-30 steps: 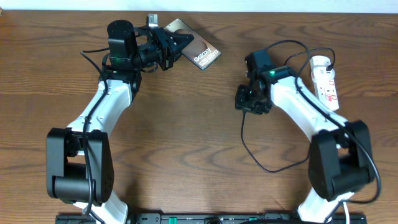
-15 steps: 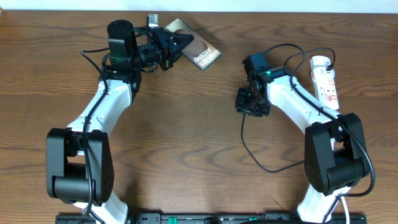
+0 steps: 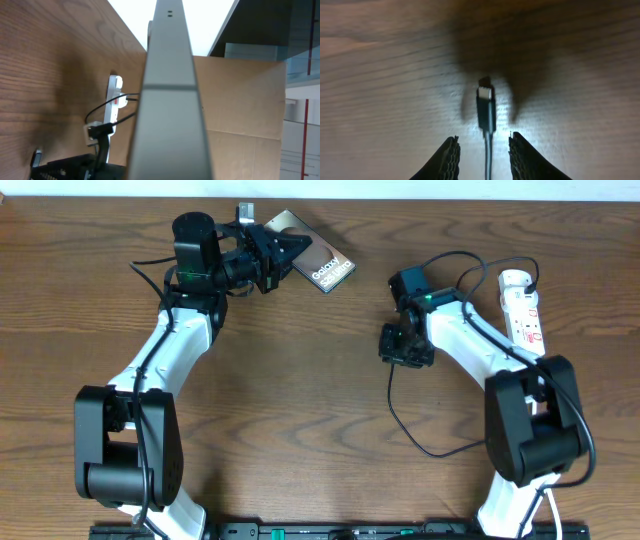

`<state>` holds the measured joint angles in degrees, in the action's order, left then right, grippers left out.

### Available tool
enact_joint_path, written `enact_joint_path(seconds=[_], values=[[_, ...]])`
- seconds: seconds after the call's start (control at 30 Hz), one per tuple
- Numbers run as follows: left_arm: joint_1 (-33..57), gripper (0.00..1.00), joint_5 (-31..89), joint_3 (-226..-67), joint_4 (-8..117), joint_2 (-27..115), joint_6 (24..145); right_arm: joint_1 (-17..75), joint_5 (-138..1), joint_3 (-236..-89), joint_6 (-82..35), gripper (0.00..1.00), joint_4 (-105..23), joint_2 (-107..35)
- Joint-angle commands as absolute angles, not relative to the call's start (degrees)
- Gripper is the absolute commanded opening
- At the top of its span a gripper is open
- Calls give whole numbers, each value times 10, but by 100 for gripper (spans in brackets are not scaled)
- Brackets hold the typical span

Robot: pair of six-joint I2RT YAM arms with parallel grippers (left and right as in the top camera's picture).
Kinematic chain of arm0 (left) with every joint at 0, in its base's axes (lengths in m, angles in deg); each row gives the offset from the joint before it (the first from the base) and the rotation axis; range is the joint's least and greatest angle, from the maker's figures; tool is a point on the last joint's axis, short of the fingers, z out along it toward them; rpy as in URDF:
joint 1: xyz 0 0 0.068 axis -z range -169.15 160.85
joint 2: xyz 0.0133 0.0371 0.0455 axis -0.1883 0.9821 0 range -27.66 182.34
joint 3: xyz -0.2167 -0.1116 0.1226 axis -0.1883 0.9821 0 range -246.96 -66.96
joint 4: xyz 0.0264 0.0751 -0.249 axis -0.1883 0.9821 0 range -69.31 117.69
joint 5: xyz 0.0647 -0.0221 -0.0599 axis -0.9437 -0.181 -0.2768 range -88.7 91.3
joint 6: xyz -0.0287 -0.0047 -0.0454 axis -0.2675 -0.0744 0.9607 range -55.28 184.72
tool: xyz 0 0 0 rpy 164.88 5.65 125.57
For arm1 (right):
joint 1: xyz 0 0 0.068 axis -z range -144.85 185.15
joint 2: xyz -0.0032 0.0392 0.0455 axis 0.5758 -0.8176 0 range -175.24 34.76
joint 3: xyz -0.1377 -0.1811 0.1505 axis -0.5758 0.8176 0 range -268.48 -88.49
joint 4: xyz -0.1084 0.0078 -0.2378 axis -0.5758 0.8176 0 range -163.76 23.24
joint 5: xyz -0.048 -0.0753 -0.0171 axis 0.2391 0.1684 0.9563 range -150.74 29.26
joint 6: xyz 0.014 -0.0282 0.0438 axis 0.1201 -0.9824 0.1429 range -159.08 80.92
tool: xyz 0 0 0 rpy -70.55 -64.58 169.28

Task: Plug charger to phone and switch on socket
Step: 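Move the right gripper down over the black USB-C cable end, then close the right gripper on the USB-C connector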

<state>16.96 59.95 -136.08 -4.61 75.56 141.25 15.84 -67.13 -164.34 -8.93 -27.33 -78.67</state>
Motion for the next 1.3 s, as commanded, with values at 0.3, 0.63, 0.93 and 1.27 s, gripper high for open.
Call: enact_joint_path(seconds=[0.3,0.63,0.93,1.27], values=[[169,7,622,-1366,-51,746,1401,142,-668,-1644,-131,27,-303,-841],[169,7,622,-1366,-51,746,1401,143,-671,-1647,-206,1,-312,-840],[169,7,622,-1366,-51,746,1401,151,-640,-1653,-300,1,-329,-761],[169,7,622,-1366,-51,746,1401,129,-564,-1652,-300,1,-317,-771]])
